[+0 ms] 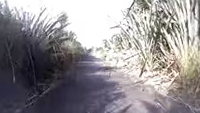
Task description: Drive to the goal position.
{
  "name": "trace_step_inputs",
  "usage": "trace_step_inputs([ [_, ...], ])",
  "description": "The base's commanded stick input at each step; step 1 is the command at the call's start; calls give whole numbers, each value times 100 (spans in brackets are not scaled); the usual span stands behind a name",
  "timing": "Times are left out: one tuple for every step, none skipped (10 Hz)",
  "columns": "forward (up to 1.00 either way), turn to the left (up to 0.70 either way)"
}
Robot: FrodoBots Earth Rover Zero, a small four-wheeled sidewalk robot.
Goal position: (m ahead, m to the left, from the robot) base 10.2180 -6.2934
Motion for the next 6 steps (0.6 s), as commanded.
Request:
trace_step_inputs([
  [45,0],
  [45,0],
  [45,0],
  [45,0],
  [45,0],
  [45,0],
])
